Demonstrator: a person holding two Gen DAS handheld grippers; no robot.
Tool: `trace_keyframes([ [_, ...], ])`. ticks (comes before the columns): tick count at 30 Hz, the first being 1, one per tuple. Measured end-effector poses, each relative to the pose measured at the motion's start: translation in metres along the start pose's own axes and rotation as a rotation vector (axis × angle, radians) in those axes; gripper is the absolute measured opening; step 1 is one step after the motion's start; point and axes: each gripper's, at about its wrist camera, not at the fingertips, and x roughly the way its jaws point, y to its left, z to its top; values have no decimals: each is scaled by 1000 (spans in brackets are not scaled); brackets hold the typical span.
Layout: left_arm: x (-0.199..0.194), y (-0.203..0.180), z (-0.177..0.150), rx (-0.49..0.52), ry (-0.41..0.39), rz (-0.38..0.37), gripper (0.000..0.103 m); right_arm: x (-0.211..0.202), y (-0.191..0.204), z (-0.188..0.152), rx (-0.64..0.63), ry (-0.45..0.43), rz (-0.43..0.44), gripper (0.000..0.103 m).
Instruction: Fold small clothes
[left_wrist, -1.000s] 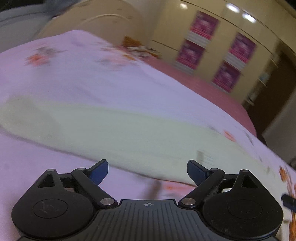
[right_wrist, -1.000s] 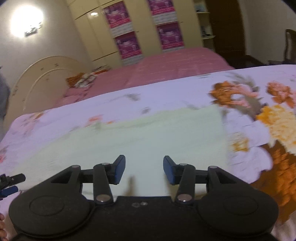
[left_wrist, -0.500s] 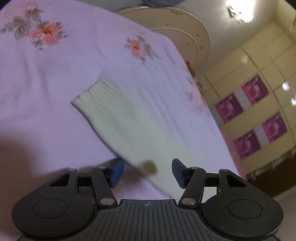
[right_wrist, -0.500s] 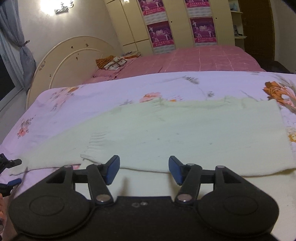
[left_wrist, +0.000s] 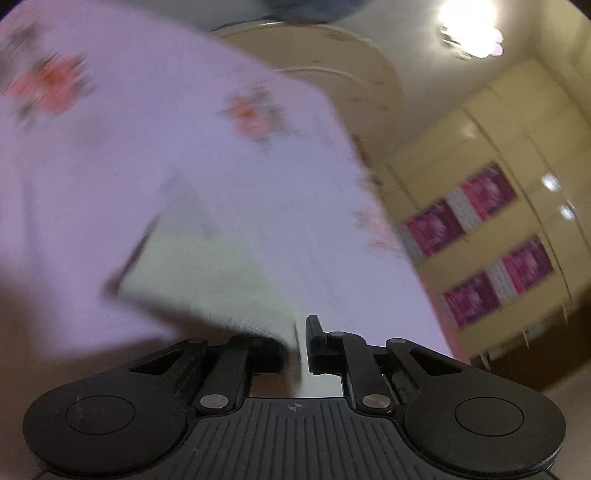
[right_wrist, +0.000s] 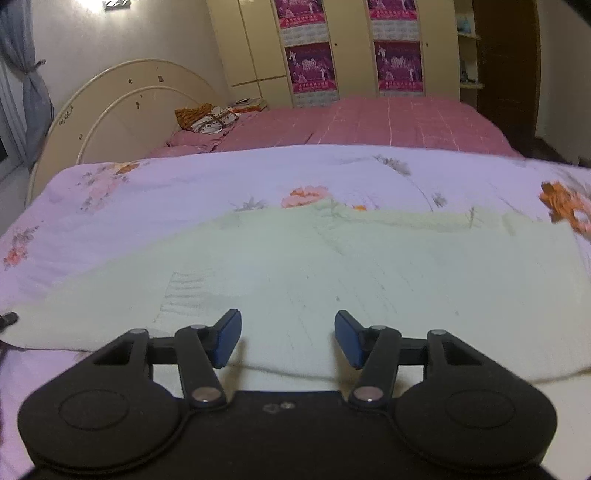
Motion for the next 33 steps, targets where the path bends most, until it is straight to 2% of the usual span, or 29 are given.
trace_keyframes([
  [3, -7, -47, -2, 151, -6, -96, 11, 16, 6, -8, -41, 36, -29, 55],
  [4, -5, -65, -5, 188, 6, -133, 11, 24, 10, -15, -92, 50, -49, 57],
  [6, 0, -105, -16, 262, 46, -212, 11, 23, 23, -21, -200, 25, -81, 59],
  [7, 3, -124, -24, 293, 66, -247, 11, 22, 22, -19, -191, 31, -75, 59],
  [9, 11, -164, -47, 358, 123, -322, 11, 12, 8, -12, -90, 25, -24, 53],
  [10, 16, -183, -61, 388, 155, -356, 11, 4, -3, -9, -27, 8, 6, 54],
  [14, 33, -253, -133, 511, 292, -468, 11, -31, -49, -6, 111, -37, 37, 55],
  [17, 53, -293, -195, 607, 428, -500, 11, -53, -84, -12, 168, -52, 23, 58],
  [19, 66, -308, -232, 668, 522, -467, 11, -62, -106, -21, 209, -46, 15, 58],
  [21, 70, -318, -257, 726, 583, -432, 12, -66, -121, -28, 237, -31, -5, 58],
  [22, 72, -320, -261, 743, 607, -417, 17, -67, -128, -33, 255, -22, -7, 58],
  [23, 73, -320, -263, 741, 624, -408, 48, -67, -133, -36, 273, -16, -6, 58],
  [24, 70, -319, -261, 723, 628, -409, 88, -67, -137, -39, 290, -16, 0, 58],
  [25, 61, -316, -259, 712, 599, -416, 99, -69, -139, -41, 301, -17, 7, 60],
  [26, 51, -314, -254, 715, 544, -423, 100, -69, -139, -43, 306, -16, 13, 61],
  [29, 41, -307, -234, 715, 506, -422, 100, -68, -132, -44, 300, -15, 48, 65],
  [33, 33, -277, -194, 698, 407, -310, 100, -60, -113, -35, 245, -20, 63, 65],
])
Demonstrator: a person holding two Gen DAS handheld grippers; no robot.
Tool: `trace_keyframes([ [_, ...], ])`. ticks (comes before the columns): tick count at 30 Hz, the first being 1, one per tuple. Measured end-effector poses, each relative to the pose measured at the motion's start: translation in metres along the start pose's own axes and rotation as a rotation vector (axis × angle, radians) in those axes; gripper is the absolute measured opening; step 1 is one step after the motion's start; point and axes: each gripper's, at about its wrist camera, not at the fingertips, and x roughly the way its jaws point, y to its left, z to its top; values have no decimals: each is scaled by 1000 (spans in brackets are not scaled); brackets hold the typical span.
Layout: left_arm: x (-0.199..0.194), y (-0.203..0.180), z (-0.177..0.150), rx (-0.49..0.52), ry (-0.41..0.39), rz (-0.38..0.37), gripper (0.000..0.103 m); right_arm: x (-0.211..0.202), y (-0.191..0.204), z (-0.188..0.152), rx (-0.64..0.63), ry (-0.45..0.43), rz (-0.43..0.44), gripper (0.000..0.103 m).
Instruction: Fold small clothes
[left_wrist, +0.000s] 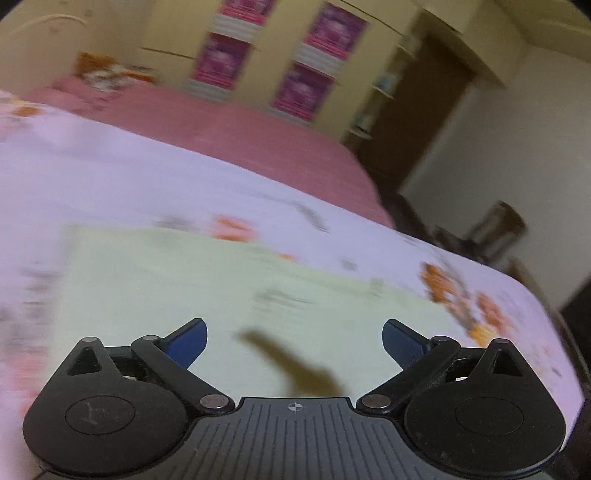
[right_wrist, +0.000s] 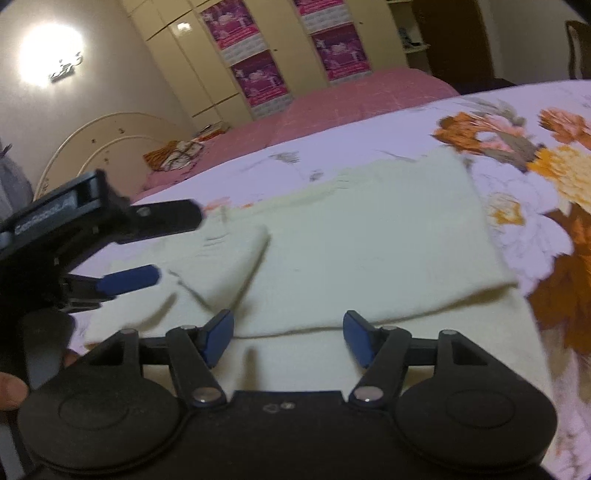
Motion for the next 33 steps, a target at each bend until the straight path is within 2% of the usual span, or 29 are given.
trace_keyframes([
  [3, -22, 26, -8, 39, -44, 119, 100, 12, 26, 1, -96, 2, 1, 65],
  [5, -32, 41, -18, 71, -36, 195, 100, 21, 42, 1, -138, 6, 4, 64],
  [7, -34, 53, -31, 80, -21, 237, 100, 32, 55, 1, -181, 5, -26, 61],
  [9, -32, 57, -43, 105, -18, 274, 100, 46, 65, 3, -224, 4, -77, 53],
  [11, -29, 55, -51, 165, -30, 319, 100, 55, 67, 8, -216, 5, -99, 26],
  [13, -26, 53, -55, 208, -40, 352, 100, 55, 61, 12, -167, 0, -92, 12],
  [14, -24, 52, -55, 202, -57, 361, 100, 50, 55, 15, -128, -12, -76, 10],
  [17, -24, 59, -49, 137, -134, 399, 100, 29, 37, 23, -32, -61, -54, 7],
  [20, -13, 66, -46, 130, -131, 422, 100, 8, 18, 29, 36, -112, -56, 5],
  [23, -9, 71, -44, 90, -130, 421, 100, -2, -2, 33, 59, -150, -110, 5],
  [28, -5, 80, -50, 49, -120, 414, 96, 7, -49, 22, 189, -81, -196, 5],
  [30, -5, 79, -50, 49, -120, 414, 96, 9, -58, 18, 222, -52, -184, 5],
  [32, -4, 80, -50, 36, -119, 412, 96, 7, -58, 20, 227, -72, -182, 24],
  [33, -4, 81, -50, 33, -120, 411, 96, 7, -56, 23, 209, -82, -189, 26],
])
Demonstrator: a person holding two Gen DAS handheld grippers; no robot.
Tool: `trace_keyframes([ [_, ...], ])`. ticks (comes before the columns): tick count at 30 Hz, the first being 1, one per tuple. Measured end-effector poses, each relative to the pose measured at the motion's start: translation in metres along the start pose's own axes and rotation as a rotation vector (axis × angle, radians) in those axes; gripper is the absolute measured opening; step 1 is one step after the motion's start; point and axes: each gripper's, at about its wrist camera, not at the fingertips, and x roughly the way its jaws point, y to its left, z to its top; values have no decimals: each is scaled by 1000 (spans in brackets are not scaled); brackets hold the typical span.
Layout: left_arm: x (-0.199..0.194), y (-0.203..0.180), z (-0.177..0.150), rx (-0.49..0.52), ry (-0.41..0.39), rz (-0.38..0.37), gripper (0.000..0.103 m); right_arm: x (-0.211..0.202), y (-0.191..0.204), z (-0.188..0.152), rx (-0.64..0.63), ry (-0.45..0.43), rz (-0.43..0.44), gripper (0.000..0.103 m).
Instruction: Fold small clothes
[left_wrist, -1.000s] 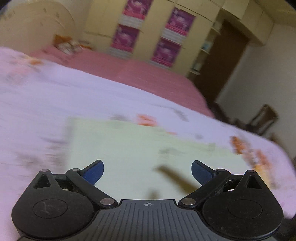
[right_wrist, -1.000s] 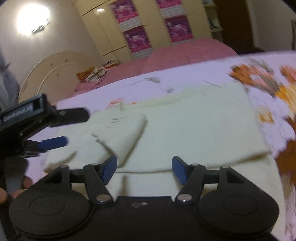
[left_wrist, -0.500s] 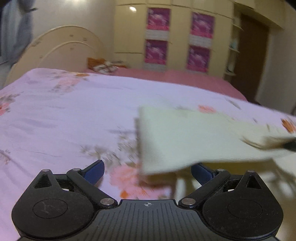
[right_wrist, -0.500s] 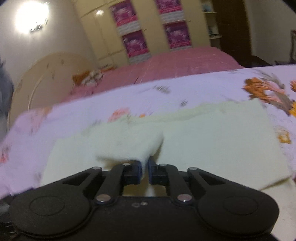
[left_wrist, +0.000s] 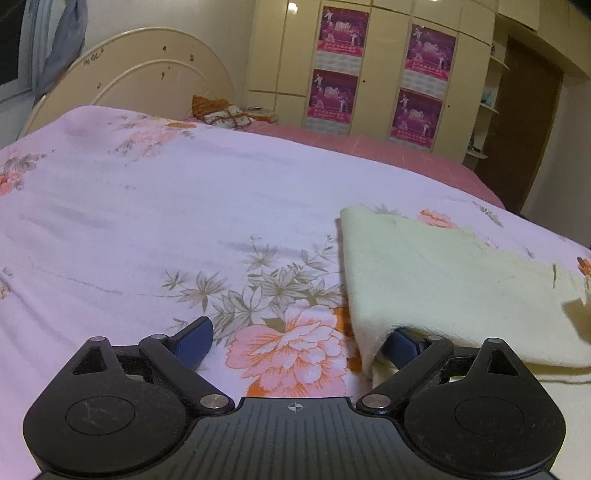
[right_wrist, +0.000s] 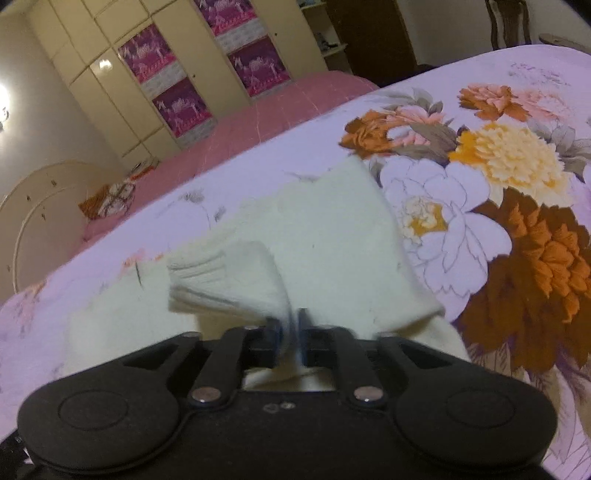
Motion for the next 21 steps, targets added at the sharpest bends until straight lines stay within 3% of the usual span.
trace_keyframes([
  [2, 0, 2, 0, -17, 4, -7, 96, 0, 1, 4, -17, -11, -2, 26],
  [9, -1, 5, 2, -29, 6, -13, 96, -5, -36, 7, 123, -15, -26, 22],
  [15, 1, 8, 3, -57, -2, -15, 96, -12, -39, 6, 117, -25, -8, 23],
  [16, 2, 6, 2, -47, -1, -11, 96, -12, -40, 6, 117, -23, -13, 21],
  [17, 2, 5, 3, -36, 3, -8, 96, -9, -39, 4, 89, -8, -36, 11],
  [21, -4, 13, 10, -61, 60, -56, 96, -13, -30, -2, -29, -5, -88, 7],
])
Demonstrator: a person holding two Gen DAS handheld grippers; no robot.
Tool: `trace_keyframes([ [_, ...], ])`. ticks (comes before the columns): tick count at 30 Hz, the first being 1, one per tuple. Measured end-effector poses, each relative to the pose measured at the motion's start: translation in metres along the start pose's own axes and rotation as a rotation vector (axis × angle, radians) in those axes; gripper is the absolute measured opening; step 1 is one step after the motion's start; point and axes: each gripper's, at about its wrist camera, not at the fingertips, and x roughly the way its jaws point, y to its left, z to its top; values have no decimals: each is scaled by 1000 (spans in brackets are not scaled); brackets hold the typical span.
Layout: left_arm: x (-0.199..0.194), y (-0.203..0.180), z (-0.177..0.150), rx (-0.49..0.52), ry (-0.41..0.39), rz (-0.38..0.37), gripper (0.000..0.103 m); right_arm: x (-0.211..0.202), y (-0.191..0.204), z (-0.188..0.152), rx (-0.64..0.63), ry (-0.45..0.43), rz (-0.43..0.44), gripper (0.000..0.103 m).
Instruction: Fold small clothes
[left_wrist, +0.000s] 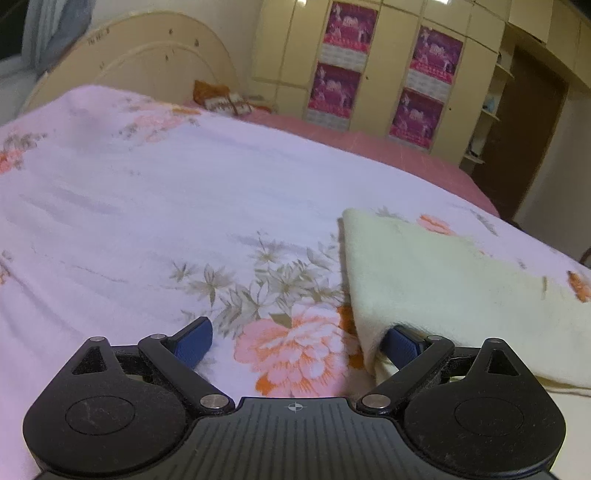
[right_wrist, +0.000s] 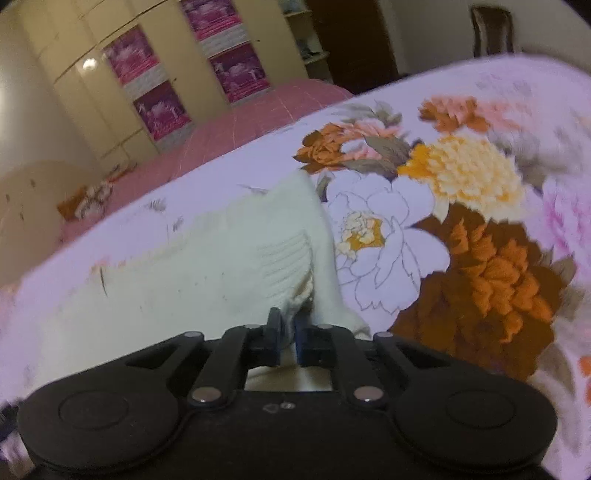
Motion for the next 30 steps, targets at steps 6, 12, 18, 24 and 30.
trace_keyframes([
  [6, -17, 15, 16, -88, 25, -96, 96, -4, -4, -1, 1, 22, 36, 8],
  [12, 23, -17, 44, -13, 23, -95, 96, -1, 1, 8, 28, 7, 44, 26],
  [18, 66, -37, 44, 72, 38, -2, 96, 4, 6, -1, -115, -10, -66, 8],
  [24, 59, -55, 62, 83, -18, -67, 96, -20, 16, 15, -145, -154, -64, 28],
  [30, 87, -77, 54, 122, 38, -68, 96, 25, 49, 27, -197, -32, 39, 29],
])
